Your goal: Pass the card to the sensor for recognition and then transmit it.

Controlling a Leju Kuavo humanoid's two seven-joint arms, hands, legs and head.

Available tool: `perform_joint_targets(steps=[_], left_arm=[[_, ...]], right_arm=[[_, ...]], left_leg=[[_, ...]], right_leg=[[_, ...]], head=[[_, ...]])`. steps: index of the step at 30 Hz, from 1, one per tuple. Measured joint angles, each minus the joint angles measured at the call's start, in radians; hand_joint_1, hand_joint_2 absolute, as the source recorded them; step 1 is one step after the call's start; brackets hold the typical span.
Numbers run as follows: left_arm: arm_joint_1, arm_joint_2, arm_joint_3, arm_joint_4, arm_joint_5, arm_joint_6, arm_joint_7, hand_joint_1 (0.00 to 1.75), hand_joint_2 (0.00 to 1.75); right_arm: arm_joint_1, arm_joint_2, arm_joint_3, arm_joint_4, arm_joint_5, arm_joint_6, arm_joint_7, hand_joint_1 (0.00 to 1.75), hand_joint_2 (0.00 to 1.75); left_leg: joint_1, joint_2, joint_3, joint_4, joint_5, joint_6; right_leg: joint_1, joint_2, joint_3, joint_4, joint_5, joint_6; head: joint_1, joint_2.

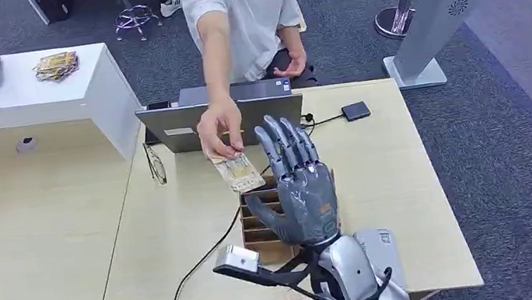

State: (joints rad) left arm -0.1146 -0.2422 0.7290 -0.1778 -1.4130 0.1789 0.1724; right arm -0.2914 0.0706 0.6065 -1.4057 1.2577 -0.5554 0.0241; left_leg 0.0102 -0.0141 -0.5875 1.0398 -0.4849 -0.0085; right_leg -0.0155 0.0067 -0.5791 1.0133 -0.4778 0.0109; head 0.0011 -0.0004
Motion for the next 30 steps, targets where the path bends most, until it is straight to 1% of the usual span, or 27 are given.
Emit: perform_joint_targets(steps=[7, 22, 30], left_arm=[[-0.004, 0.0, -0.016, 0.0, -0.006, -0.002, 0.002, 0.0, 0.0], [-0.005, -0.001, -0.019, -0.003, -0.009, -0.002, 0.002, 0.0, 0.0], [-0.002, 0.0, -0.023, -0.003, -0.004, 0.004, -0.003, 0.0, 0.0]], right_arm=[[-0.03, 0.007, -0.006, 0.042, 0.002, 0.008, 0.006, 0.0, 1.75], [-0.035, 0.011, -0.009, 0.067, 0.006, 0.008, 0.011, 0.0, 1.75], [-0.017, 0.011, -0.033, 0.078, -0.006, -0.008, -0.015, 0.0, 1.75]], left_leg=[[0.0, 0.0, 0.0, 0.0, 0.0, 0.0], [0.0, 0.0, 0.0, 0.0, 0.0, 0.0], [0.0, 0.0, 0.0, 0.0, 0.0, 0.0]], right_leg=[[0.0, 0.0, 0.0, 0.0, 0.0, 0.0], [0.0, 0.0, 0.0, 0.0, 0.0, 0.0], [0.0, 0.0, 0.0, 0.0, 0.0, 0.0]], head=[[0.0, 0.0], [0.0, 0.0], [0.0, 0.0]])
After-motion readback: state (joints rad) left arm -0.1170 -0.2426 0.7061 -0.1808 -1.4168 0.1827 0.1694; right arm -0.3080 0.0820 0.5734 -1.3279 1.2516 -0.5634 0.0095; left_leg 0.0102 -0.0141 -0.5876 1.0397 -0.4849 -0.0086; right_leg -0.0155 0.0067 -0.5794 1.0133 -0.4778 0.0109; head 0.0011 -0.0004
